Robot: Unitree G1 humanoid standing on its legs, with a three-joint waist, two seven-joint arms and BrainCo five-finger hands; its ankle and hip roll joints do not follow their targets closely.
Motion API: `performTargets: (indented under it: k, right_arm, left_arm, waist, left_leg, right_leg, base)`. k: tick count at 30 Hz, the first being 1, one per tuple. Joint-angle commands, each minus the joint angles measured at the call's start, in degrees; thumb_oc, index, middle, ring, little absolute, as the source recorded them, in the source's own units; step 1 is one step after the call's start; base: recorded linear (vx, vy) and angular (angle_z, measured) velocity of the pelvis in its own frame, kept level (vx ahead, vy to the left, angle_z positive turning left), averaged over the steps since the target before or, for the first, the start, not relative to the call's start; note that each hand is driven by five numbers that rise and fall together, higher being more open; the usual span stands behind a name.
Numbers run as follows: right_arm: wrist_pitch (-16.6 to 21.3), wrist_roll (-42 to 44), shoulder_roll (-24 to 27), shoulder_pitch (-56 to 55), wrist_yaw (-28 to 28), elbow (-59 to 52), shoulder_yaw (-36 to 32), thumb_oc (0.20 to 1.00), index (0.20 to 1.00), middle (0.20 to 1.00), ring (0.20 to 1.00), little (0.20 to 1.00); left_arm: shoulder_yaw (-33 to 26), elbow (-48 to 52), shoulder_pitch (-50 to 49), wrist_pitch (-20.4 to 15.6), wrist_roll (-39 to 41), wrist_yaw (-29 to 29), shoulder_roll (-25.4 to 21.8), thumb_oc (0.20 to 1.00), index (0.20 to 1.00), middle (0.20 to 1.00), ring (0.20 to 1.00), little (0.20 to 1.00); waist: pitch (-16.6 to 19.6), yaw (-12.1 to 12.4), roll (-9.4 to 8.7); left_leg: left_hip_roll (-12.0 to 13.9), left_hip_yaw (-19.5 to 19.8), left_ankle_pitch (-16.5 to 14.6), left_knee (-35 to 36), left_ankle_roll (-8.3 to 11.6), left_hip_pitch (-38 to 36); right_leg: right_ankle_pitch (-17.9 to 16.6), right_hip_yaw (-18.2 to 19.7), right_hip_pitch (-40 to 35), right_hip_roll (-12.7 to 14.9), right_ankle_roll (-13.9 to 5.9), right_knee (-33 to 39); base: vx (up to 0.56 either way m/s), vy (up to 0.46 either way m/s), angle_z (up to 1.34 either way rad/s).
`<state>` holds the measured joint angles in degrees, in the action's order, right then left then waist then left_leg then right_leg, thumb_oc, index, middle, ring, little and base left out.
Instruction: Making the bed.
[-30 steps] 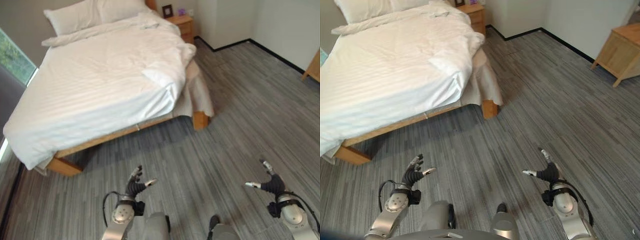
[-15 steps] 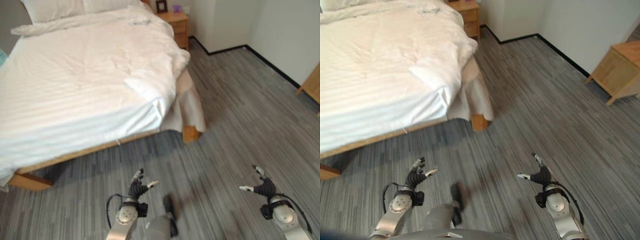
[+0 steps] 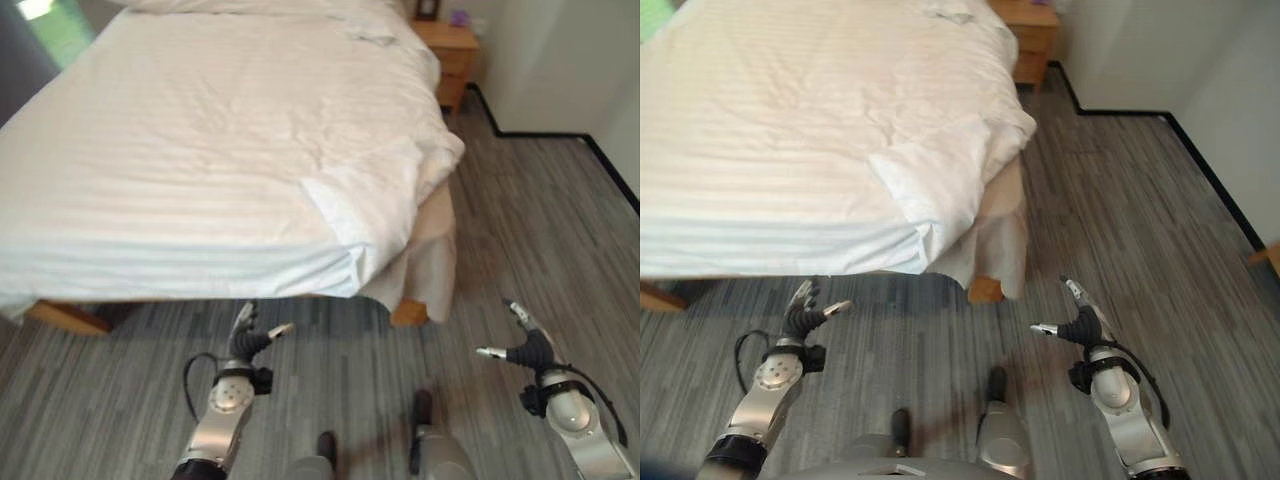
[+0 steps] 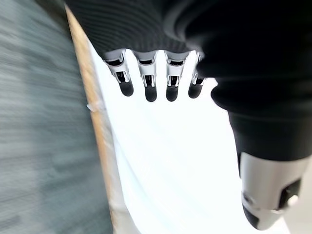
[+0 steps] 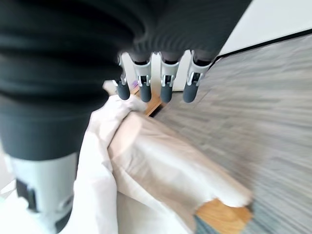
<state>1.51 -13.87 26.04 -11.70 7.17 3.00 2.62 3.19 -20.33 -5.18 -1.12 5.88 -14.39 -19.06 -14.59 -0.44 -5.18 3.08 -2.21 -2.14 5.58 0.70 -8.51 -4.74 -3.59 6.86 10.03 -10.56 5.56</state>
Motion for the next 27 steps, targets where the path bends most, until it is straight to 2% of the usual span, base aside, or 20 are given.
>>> performTargets:
  k: [1, 3, 5, 7, 8, 10, 11, 13, 14, 15, 16, 17, 18, 20, 21, 23, 24, 25, 26, 27]
  right_arm:
    - [0.8, -3.4, 1.8, 0.9, 2.6, -1.8, -3.1, 1.0, 1.0, 1.0, 1.0, 1.0]
    - [0.2, -3.9, 1.4, 0.9, 3.1, -1.4, -3.8, 1.0, 1.0, 1.0, 1.0, 1.0]
    - [-0.3, -3.4, 0.7, 0.5, 3.4, -1.2, -4.7, 1.0, 1.0, 1.0, 1.0, 1.0]
    - [-1.1, -4.8, 1.4, 1.9, 4.9, -0.6, -5.7, 1.0, 1.0, 1.0, 1.0, 1.0]
    - [-1.7, -8.6, 4.8, 6.1, 7.8, -3.4, -7.0, 1.0, 1.0, 1.0, 1.0, 1.0]
    - [-0.8, -8.4, 5.7, 8.2, 8.8, -4.7, -7.1, 1.0, 1.0, 1.0, 1.0, 1.0]
    - [-0.7, -8.4, 6.9, 10.1, 9.5, -5.1, -7.3, 1.0, 1.0, 1.0, 1.0, 1.0]
    - [-1.1, -8.7, 8.7, 14.7, 11.3, -4.9, -7.0, 1.0, 1.0, 1.0, 1.0, 1.0]
    - [-1.1, -8.7, 8.7, 14.7, 11.3, -4.9, -7.0, 1.0, 1.0, 1.0, 1.0, 1.0]
    - [-2.1, -10.0, 10.1, 17.7, 12.2, -5.0, -6.8, 1.0, 1.0, 1.0, 1.0, 1.0]
    - [-3.1, -12.5, 13.2, 19.7, 13.3, -4.3, -7.3, 1.0, 1.0, 1.0, 1.0, 1.0]
    - [-3.0, -12.5, 13.3, 19.9, 13.4, -4.1, -7.2, 1.0, 1.0, 1.0, 1.0, 1.0]
    - [-3.2, -13.2, 15.4, 21.6, 14.1, -3.3, -7.4, 1.0, 1.0, 1.0, 1.0, 1.0]
    - [-3.8, -13.5, 17.8, 25.3, 14.2, -2.3, -6.0, 1.0, 1.0, 1.0, 1.0, 1.0]
    - [-4.5, -14.6, 18.1, 27.9, 13.4, -1.8, -4.1, 1.0, 1.0, 1.0, 1.0, 1.0]
    - [-5.2, -16.1, 17.9, 29.0, 13.0, -1.2, -2.9, 1.0, 1.0, 1.0, 1.0, 1.0]
    - [-6.8, -18.1, 17.4, 32.1, 12.1, 4.3, 0.7, 1.0, 1.0, 1.0, 1.0, 1.0]
    - [-6.8, -18.1, 17.4, 32.5, 12.2, 4.5, 0.9, 1.0, 1.0, 1.0, 1.0, 1.0]
    - [-7.7, -18.6, 16.6, 35.4, 10.9, 8.0, 4.0, 1.0, 1.0, 1.0, 1.0, 1.0]
    - [-9.0, -16.7, 14.9, 40.8, 10.9, 14.9, 7.9, 1.0, 1.0, 1.0, 1.0, 1.0]
  left_arm:
    - [0.1, 3.9, 0.7, -2.2, -2.1, -0.7, -0.7, 1.0, 1.0, 1.0, 1.0, 1.0]
    - [-0.9, 3.8, -0.3, -2.3, -1.5, -1.0, -0.6, 1.0, 1.0, 1.0, 1.0, 1.0]
    - [-2.8, 4.2, -2.3, -2.4, -0.9, -1.8, -0.3, 1.0, 1.0, 1.0, 1.0, 1.0]
    - [-5.7, 3.9, -4.7, -2.6, 0.5, -2.0, 1.3, 1.0, 1.0, 1.0, 1.0, 1.0]
    - [-6.8, 4.0, -5.9, -3.1, 3.5, -2.3, 2.8, 1.0, 1.0, 1.0, 1.0, 1.0]
    - [-6.5, 3.8, -6.0, -3.6, 4.2, -2.3, 2.9, 1.0, 1.0, 1.0, 1.0, 1.0]
    - [-5.9, 3.8, -6.0, -3.9, 5.1, -2.2, 3.0, 1.0, 1.0, 1.0, 1.0, 1.0]
    - [-4.3, 2.5, -4.5, -3.2, 5.3, -1.6, 3.1, 1.0, 1.0, 1.0, 1.0, 1.0]
    - [-4.3, 2.5, -4.5, -3.2, 5.3, -1.6, 3.1, 1.0, 1.0, 1.0, 1.0, 1.0]
    - [-2.7, 1.4, -4.1, -2.6, 5.5, -0.7, 3.0, 1.0, 1.0, 1.0, 1.0, 1.0]
    - [-2.0, 1.3, -4.6, -2.4, 4.8, 0.4, 2.6, 1.0, 1.0, 1.0, 1.0, 1.0]
    - [-2.0, 1.3, -4.6, -2.4, 4.8, 0.4, 2.8, 1.0, 1.0, 1.0, 1.0, 1.0]
    - [-1.5, 0.4, -4.7, -2.2, 4.0, 0.8, 2.5, 1.0, 1.0, 1.0, 1.0, 1.0]
    - [-0.7, -1.1, -4.4, -1.8, 3.6, 1.3, 2.4, 1.0, 1.0, 1.0, 1.0, 1.0]
    - [-0.2, -1.6, -5.0, -1.8, 4.4, 1.6, 2.7, 1.0, 1.0, 1.0, 1.0, 1.0]
    - [-0.1, -2.1, -5.3, -1.6, 4.8, 1.7, 2.6, 1.0, 1.0, 1.0, 1.0, 1.0]
    - [0.8, -2.9, -4.4, -1.0, 4.2, 2.1, 1.2, 1.0, 1.0, 1.0, 1.0, 1.0]
    - [0.7, -3.0, -4.3, -1.0, 4.2, 2.1, 1.3, 1.0, 1.0, 1.0, 1.0, 1.0]
    - [1.5, -2.9, -3.8, -1.1, 4.0, 2.1, -0.1, 1.0, 1.0, 1.0, 1.0, 1.0]
    - [2.1, -3.6, -2.1, -1.3, 4.3, 1.7, -1.4, 1.0, 1.0, 1.0, 1.0, 1.0]
  waist:
    - [0.2, -2.0, 2.93]
    - [0.5, -2.3, 2.8]
    - [1.3, -1.7, 2.95]
    - [2.6, -1.2, 4.12]
    - [2.7, -0.4, 5.35]
    - [2.0, 0.1, 5.59]
    - [1.3, 0.8, 5.51]
    - [-0.5, 1.1, 5.18]
    - [-0.5, 1.1, 5.18]
    - [-1.0, 2.0, 5.13]
    - [-0.1, 2.9, 5.76]
    - [-0.1, 2.9, 5.79]
    - [0.4, 3.4, 6.57]
    - [1.0, 4.3, 7.14]
    - [1.9, 5.1, 7.18]
    - [2.5, 4.9, 7.0]
    - [3.0, 5.9, 5.55]
    - [3.1, 6.0, 5.6]
    - [2.6, 6.0, 5.17]
    - [1.7, 5.5, 5.02]
  left_leg:
    - [2.4, -2.0, 0.7, -0.6, 4.71, -0.1]
    - [3.0, -0.8, -0.1, -0.6, 5.14, -1.9]
    - [3.5, -0.3, -1.0, -0.6, 5.27, -3.4]
    - [4.6, -0.1, -1.4, -2.0, 6.02, -4.5]
    - [4.7, 1.3, -2.0, -10.4, 6.36, -1.8]
    - [4.4, 2.0, -0.7, -14.5, 6.73, 0.6]
    - [4.2, 1.9, 1.0, -18.3, 7.23, 3.1]
    - [4.4, 0.3, 3.3, -25.8, 7.81, 8.9]
    - [4.4, 0.3, 3.3, -25.8, 7.81, 8.9]
    - [6.3, -4.9, 4.3, -23.3, 7.34, 11.4]
    - [7.0, -9.6, 4.8, -16.2, 7.0, 12.0]
    - [6.8, -9.7, 5.1, -15.4, 6.99, 11.6]
    - [6.9, -12.0, 8.2, -10.7, 7.26, 12.4]
    - [7.6, -14.5, 12.1, -5.2, 7.86, 13.5]
    - [7.3, -13.3, 11.8, -5.0, 7.57, 13.1]
    - [6.7, -13.2, 11.7, -2.9, 7.18, 11.5]
    - [5.2, -13.5, 10.4, -1.6, 5.75, 8.7]
    - [5.2, -13.6, 10.6, -1.6, 5.62, 8.9]
    - [4.6, -13.4, 8.7, -1.2, 4.46, 6.6]
    - [4.5, -14.0, 8.1, -0.7, 3.79, 5.4]
  right_leg:
    - [-0.8, 1.4, -0.4, 0.6, -2.64, -1.4]
    - [-1.6, 2.1, -1.6, 1.3, -2.73, -2.8]
    - [-1.1, 0.9, -2.7, 1.6, -2.36, -3.7]
    - [-0.9, -0.5, -5.2, 1.2, -1.82, -1.9]
    - [0.3, -1.9, -7.9, 0.6, -0.34, -1.4]
    - [1.2, -2.5, -9.2, 0.3, 0.73, -1.4]
    - [1.9, -3.4, -10.5, 0.4, 1.55, -1.2]
    - [3.2, -6.8, -12.5, 1.5, 2.84, -0.9]
    - [3.2, -6.8, -12.5, 1.5, 2.84, -0.9]
    - [4.4, -9.3, -13.9, 1.7, 2.98, -0.8]
    - [5.4, -11.5, -15.3, 1.3, 2.27, -0.6]
    - [5.5, -11.5, -15.3, 1.4, 2.23, -0.6]
    - [6.0, -12.7, -16.1, 0.8, 1.78, -0.6]
    - [7.6, -14.2, -18.0, 0.5, 1.55, -0.6]
    - [8.4, -15.1, -19.9, 0.6, 1.18, -0.6]
    - [8.5, -16.0, -20.8, 0.9, 0.74, -1.0]
    - [9.5, -16.6, -20.5, 3.1, 0.38, -11.3]
    - [9.4, -16.5, -20.0, 3.1, 0.37, -11.6]
    - [7.9, -15.8, -16.1, 4.5, -0.68, -18.7]
    - [4.6, -13.1, -10.9, 5.6, -2.36, -25.0]
  base:
    - [0.4, -0.256, 1.06]
    - [0.22, -0.199, 0.94]
    - [0.24, -0.263, 0.23]
    - [0.29, -0.286, -0.17]
    - [0.15, -0.205, -0.11]
    - [0.09, -0.17, 0.08]
    - [-0.01, -0.112, 0.16]
    - [-0.02, -0.142, 0.49]
    - [0.05, -0.161, 0.86]
    - [0.21, -0.118, 0.97]
    - [0.22, -0.119, 0.98]
    - [0.28, -0.008, 1.17]
    - [0.2, 0.03, 1.13]
    - [0.33, 0.064, 0.8]
    - [0.27, 0.054, 0.78]
    - [0.3, 0.128, 0.4]
    - [0.29, 0.163, -0.16]
    - [0.24, 0.11, -0.04]
    - [0.11, 0.074, 0.37]
    - [0.12, 0.07, 0.34]
